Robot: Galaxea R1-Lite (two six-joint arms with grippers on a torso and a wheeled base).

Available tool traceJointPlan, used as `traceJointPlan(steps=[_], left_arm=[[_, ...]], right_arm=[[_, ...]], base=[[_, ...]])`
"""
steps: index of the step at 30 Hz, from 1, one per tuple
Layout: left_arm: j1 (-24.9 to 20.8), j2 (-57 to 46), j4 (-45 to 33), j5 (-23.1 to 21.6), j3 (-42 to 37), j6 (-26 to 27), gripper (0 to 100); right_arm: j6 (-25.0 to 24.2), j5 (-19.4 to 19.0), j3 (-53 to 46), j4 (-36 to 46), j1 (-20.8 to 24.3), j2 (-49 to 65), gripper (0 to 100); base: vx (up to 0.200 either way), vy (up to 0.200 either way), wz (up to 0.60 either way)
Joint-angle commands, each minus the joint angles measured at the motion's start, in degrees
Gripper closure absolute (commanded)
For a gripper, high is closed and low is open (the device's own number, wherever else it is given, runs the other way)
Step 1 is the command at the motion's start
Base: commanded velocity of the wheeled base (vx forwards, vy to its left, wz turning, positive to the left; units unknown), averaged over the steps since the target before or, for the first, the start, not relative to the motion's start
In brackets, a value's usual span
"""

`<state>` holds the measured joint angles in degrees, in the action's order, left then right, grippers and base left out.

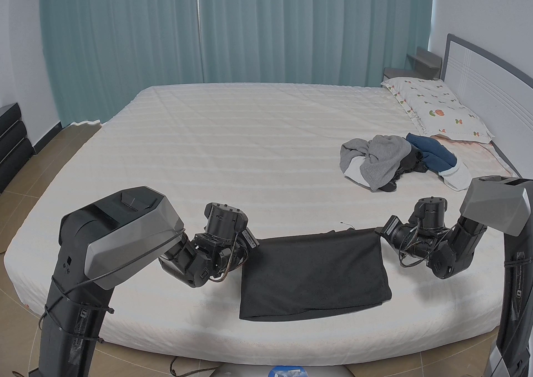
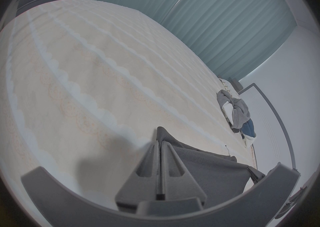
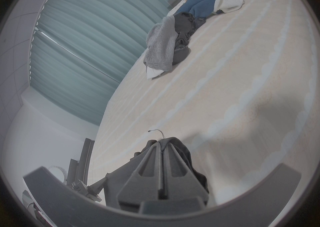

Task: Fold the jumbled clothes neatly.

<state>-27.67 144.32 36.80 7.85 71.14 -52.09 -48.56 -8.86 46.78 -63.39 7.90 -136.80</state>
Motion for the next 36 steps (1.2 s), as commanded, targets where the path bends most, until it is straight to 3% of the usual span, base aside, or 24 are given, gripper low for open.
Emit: traceJointPlan(steps=[1,16,17,24,30,36], left_arm=[[-0.01,0.26,0.02,0.06,0.05,-0.03,100],[-0.10,0.26,-0.07,-0.03,0.05,-0.12,100],[-0.10,0.26,-0.07,-0.03,0.14,-0.12,0],[-0.01,0.26,-0.07,-0.20,0.14,-0.20,0],[0.07,-0.18,0.29,-0.03,-0.13,-1.70,0],[1.04,-3.88,1.34,-0.64,-5.05,-5.65,0]], right_arm=[[0.13,0.07,0.07,-2.35,0.45,-1.89,100],[0.48,0.07,1.83,-4.20,0.54,-4.88,100],[0.57,0.07,1.83,-4.20,0.54,-4.96,0],[0.65,0.07,2.62,-4.28,0.36,-4.70,0],[1.18,-1.07,-2.65,-4.28,-0.34,-0.57,0],[10.76,-10.03,-15.40,-4.11,-1.84,6.46,0]], base=[[0.000,0.000,0.00],[0.000,0.000,0.00],[0.000,0.000,0.00],[0.000,0.000,0.00],[0.000,0.000,0.00],[0.000,0.000,0.00]])
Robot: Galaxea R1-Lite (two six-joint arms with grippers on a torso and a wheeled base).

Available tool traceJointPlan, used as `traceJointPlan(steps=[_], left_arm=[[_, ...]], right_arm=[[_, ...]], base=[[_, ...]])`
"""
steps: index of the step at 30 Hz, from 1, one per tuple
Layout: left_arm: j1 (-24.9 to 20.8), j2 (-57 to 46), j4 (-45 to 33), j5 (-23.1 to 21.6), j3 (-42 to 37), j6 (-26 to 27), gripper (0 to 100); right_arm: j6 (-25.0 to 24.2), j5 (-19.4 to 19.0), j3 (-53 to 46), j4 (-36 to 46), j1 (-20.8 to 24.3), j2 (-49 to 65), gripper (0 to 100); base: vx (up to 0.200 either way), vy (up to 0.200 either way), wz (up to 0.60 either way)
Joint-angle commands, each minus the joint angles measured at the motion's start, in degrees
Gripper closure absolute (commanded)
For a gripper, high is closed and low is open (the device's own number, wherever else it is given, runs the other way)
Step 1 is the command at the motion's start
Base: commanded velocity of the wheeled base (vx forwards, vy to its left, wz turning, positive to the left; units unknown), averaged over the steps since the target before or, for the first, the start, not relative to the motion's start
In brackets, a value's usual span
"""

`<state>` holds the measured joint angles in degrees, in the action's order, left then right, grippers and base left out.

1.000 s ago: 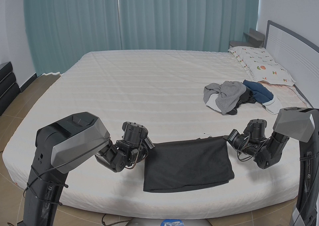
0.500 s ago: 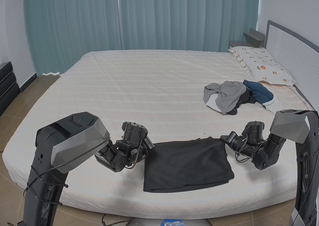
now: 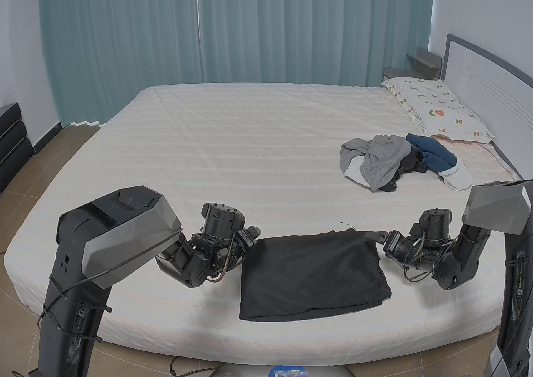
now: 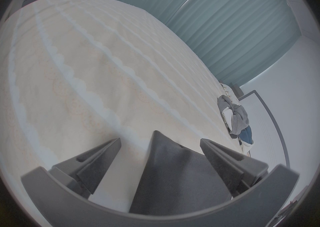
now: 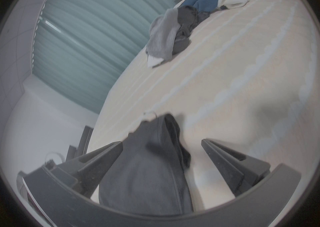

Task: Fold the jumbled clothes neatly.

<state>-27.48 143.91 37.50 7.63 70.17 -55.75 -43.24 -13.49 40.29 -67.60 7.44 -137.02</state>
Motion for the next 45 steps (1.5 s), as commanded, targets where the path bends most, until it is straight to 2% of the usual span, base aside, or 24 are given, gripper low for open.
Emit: traceJointPlan(steps=[1,2,3,8,15,25,26,38,45], left_arm=[[0.85,-3.46,0.65,-0.42,-4.08,-2.00,0],[2.08,-5.48,1.44,-0.86,-6.71,-2.08,0],[2.25,-5.83,1.70,-0.95,-7.24,-2.08,0],[3.22,-6.71,3.02,-1.22,-10.40,-2.08,0],[4.54,-6.98,3.02,-1.22,-10.58,-2.17,0],[5.68,-6.45,2.84,-1.30,-10.05,-2.44,0],[5.68,-6.45,2.84,-1.30,-10.05,-2.44,0],[5.68,-6.36,2.84,-1.30,-9.79,-2.44,0],[5.68,-6.36,2.76,-1.30,-9.79,-2.44,0]], right_arm=[[5.45,-5.40,-8.91,0.10,-1.37,6.68,0],[8.17,-8.13,-12.25,0.80,-1.81,8.26,0],[8.61,-8.39,-12.78,0.89,-1.81,8.44,0],[11.51,-8.48,-15.15,1.24,-1.55,8.09,0],[15.73,-8.48,-17.88,1.15,-0.41,7.56,0],[19.25,-8.39,-19.90,1.06,0.39,6.68,0],[20.12,-8.39,-20.34,1.06,0.39,6.77,100],[24.43,-8.39,-22.18,1.15,-0.23,7.30,100],[24.96,-8.48,-22.62,1.06,-0.32,7.38,100]], base=[[0.000,0.000,0.00],[0.000,0.000,0.00],[0.000,0.000,0.00],[0.000,0.000,0.00],[0.000,0.000,0.00],[0.000,0.000,0.00],[0.000,0.000,0.00],[0.000,0.000,0.00],[0.000,0.000,0.00]])
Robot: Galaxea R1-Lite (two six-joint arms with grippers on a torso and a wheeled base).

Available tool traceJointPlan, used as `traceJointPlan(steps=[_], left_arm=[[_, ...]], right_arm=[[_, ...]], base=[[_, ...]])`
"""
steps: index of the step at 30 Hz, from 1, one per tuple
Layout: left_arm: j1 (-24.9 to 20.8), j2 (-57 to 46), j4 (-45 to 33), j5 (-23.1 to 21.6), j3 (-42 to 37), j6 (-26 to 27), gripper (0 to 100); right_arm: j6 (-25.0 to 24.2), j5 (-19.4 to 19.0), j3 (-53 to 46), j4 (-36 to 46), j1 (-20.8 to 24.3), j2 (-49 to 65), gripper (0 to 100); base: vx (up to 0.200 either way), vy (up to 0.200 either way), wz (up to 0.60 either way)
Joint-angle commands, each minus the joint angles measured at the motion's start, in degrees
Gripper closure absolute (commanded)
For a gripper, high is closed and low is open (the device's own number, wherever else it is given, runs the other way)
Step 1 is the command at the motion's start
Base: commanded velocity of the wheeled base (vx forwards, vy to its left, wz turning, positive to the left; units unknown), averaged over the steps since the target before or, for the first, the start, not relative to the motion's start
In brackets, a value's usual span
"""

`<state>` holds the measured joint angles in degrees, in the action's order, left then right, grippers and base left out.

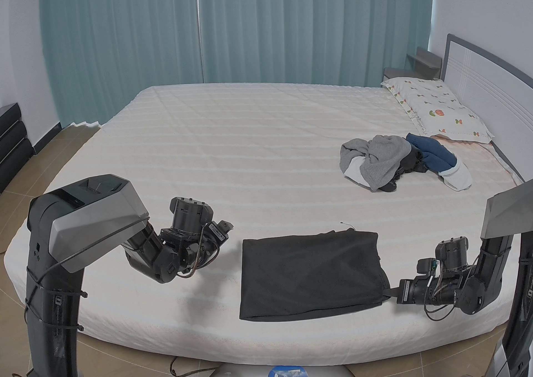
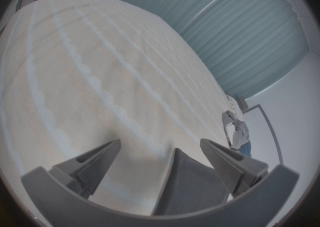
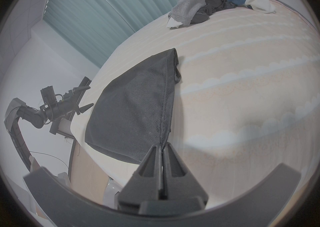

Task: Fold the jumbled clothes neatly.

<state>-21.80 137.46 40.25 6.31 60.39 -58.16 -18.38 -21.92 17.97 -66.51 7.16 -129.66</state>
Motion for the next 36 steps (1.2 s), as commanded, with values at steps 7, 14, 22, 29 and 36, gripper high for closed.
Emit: traceJointPlan(steps=[7,14,22,29,36], left_arm=[[0.00,0.09,-0.09,0.01,-0.01,-0.02,0],[0.00,0.09,-0.18,0.01,-0.01,0.07,0],[0.00,0.00,-0.18,0.01,-0.01,0.07,0],[0.00,-0.09,0.09,0.01,-0.45,0.15,0],[-0.70,-0.70,0.18,-2.10,-1.59,0.24,0]], right_arm=[[2.39,-0.05,-0.83,0.07,-1.00,-0.07,100],[4.06,0.03,-1.09,0.07,-1.44,-0.42,100],[4.50,0.03,-1.09,0.07,-1.53,-0.59,100],[5.38,0.03,-0.57,-0.20,-1.53,-1.30,0],[3.97,-0.93,0.84,-0.90,-2.94,-0.33,0]], base=[[0.000,0.000,0.00],[0.000,0.000,0.00],[0.000,0.000,0.00],[0.000,0.000,0.00],[0.000,0.000,0.00]])
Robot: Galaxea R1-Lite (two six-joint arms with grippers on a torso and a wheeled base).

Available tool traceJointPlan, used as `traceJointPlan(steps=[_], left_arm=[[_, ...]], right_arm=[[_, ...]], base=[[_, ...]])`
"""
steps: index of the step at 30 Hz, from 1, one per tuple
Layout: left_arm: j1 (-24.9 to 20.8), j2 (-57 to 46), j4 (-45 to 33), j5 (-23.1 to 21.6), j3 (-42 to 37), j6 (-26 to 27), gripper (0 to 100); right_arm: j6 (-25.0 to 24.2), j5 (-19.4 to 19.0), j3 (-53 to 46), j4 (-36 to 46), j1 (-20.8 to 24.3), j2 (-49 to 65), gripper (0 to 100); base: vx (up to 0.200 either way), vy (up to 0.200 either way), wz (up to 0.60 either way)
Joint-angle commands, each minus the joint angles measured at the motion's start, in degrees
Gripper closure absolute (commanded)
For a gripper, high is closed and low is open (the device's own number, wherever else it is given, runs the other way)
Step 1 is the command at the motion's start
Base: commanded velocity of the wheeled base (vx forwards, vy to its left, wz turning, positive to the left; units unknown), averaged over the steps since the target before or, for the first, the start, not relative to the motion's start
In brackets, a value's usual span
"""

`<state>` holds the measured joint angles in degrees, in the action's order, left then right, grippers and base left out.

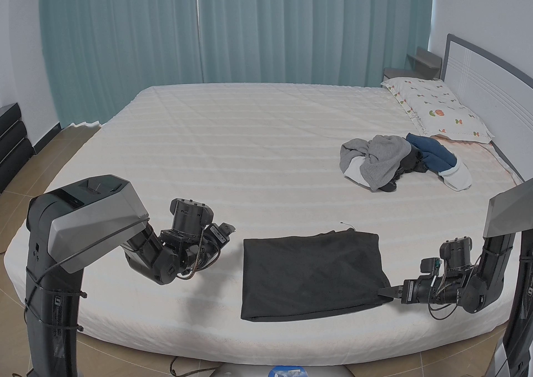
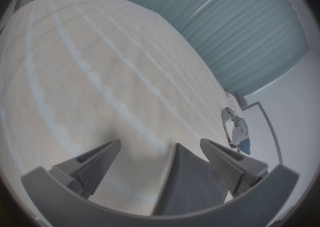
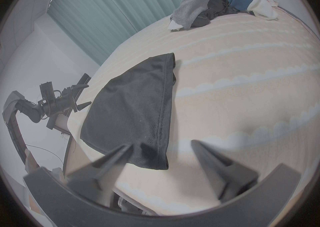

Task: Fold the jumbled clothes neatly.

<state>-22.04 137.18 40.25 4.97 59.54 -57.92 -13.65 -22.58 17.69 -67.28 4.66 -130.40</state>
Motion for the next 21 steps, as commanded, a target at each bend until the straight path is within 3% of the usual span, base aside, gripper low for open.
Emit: traceJointPlan(steps=[1,2,3,8,15,21], left_arm=[[-0.55,-0.77,0.35,-1.63,-1.53,0.26,0],[-0.55,-0.77,0.35,-1.72,-1.62,0.26,0],[-1.07,-1.57,0.35,-3.48,-2.76,0.35,0],[-2.39,-2.88,0.35,-7.70,-6.01,3.86,0],[-3.71,-2.80,1.41,-7.87,-7.60,6.94,0],[-4.68,-2.62,2.29,-7.79,-7.07,6.77,0]], right_arm=[[-2.43,-0.36,2.17,-0.04,-0.88,0.68,0],[-2.61,-0.36,2.26,-0.04,-0.88,0.68,0],[-6.21,-0.36,3.84,-0.04,-1.05,0.85,0],[-14.56,-0.63,7.45,-0.04,-2.28,0.06,0],[-21.94,-6.69,10.70,0.04,-4.83,-0.99,0],[-29.41,-8.18,11.84,-0.66,-6.15,-2.22,0]], base=[[0.000,0.000,0.00],[0.000,0.000,0.00],[0.000,0.000,0.00],[0.000,0.000,0.00],[0.000,0.000,0.00],[0.000,0.000,0.00]])
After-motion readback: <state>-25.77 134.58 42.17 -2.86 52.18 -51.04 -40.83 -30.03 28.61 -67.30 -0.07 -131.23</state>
